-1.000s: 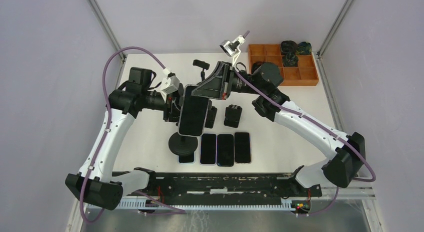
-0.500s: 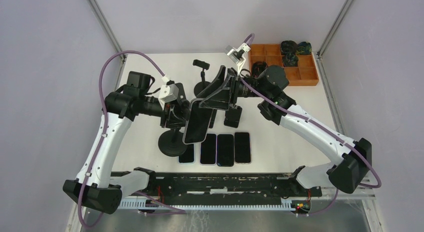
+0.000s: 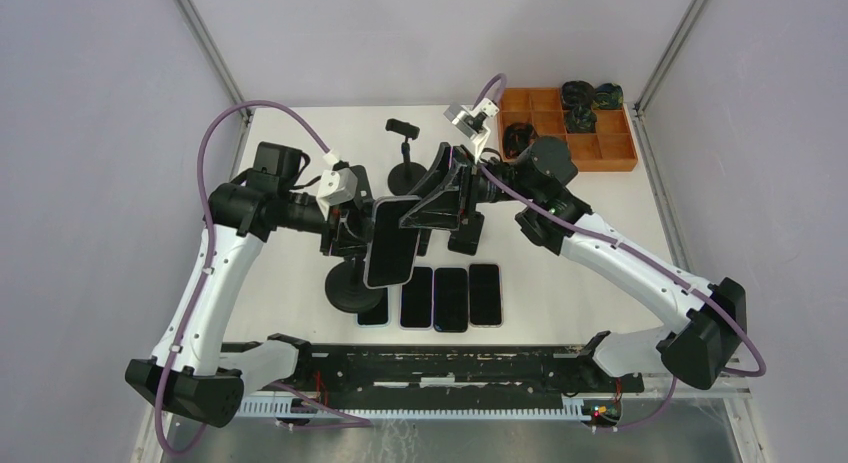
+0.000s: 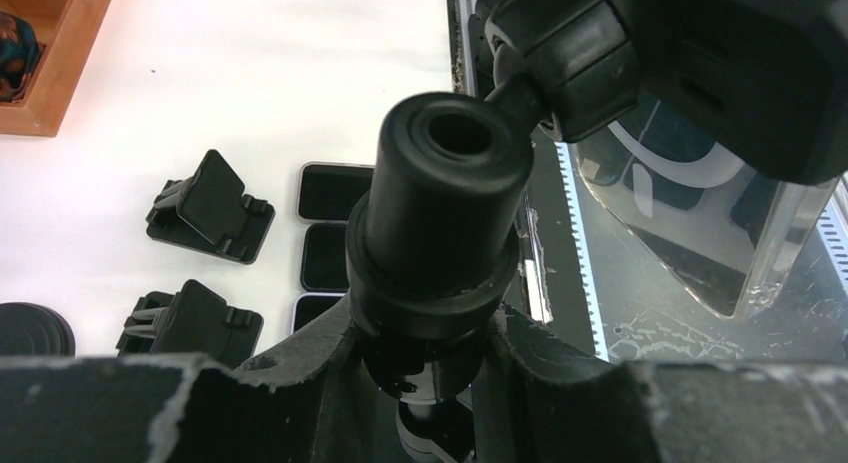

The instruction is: Remove the phone from the phone stand

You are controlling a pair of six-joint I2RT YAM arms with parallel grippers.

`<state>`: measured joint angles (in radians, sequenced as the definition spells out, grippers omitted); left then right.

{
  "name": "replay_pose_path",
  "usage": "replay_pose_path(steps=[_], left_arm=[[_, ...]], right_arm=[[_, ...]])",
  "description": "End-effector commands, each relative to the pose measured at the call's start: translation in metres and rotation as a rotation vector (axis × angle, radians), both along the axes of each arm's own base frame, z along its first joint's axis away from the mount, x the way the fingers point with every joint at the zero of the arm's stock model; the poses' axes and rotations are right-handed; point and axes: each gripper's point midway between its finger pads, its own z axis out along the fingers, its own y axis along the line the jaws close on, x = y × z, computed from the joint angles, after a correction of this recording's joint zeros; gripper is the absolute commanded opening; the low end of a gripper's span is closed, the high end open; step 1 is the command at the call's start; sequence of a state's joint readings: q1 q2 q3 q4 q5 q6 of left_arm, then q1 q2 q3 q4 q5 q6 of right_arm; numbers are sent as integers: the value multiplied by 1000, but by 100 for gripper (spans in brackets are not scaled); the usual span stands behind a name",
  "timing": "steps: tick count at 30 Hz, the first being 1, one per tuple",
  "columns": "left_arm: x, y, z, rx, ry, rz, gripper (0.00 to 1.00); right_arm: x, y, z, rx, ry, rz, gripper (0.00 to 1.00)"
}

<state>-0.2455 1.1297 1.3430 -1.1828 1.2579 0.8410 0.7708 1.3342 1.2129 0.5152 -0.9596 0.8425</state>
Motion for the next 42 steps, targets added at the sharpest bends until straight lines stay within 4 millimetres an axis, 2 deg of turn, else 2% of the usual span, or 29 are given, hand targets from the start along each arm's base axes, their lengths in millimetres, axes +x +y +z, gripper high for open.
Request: replay_pose_path(steps=[1, 2, 5, 8, 9, 11, 12, 17, 22, 25, 31, 39, 42], left_arm=[[-12, -2, 19, -59, -64, -49, 2], [-12, -1, 18, -54, -61, -50, 2], [-15, 1, 12, -35, -45, -54, 2], [-18, 3, 6, -14, -36, -62, 2], [-19, 3, 4, -8, -34, -68, 2], [-21, 5, -1, 3, -23, -78, 2], [-23, 5, -3, 11, -12, -83, 2], [-21, 10, -19, 62, -14, -78, 2], [-22, 13, -22, 89, -44, -73, 2], [-23, 15, -25, 101, -54, -68, 2], [-28, 20, -33, 128, -83, -68, 2], [-29, 24, -41, 159, -113, -67, 2], [-29, 24, -39, 155, -125, -66, 2]], right_arm=[[-8, -2, 28, 75, -83, 13, 43], [-7, -1, 29, 78, -81, 18, 41], [-7, 1, 30, 81, -80, 27, 27], [-7, 1, 30, 85, -85, 30, 23], [-7, 1, 30, 88, -88, 30, 19], [-7, 1, 32, 96, -92, 27, 3], [-7, 0, 34, 103, -98, 28, 0], [-9, -6, 54, 164, -144, 3, 0], [9, -19, 80, 225, -160, -100, 0], [20, -35, 94, 275, -142, -146, 0], [32, -61, 105, 343, -106, -203, 0], [36, -72, 124, 380, -114, -224, 0], [44, -82, 127, 370, -113, -266, 0]])
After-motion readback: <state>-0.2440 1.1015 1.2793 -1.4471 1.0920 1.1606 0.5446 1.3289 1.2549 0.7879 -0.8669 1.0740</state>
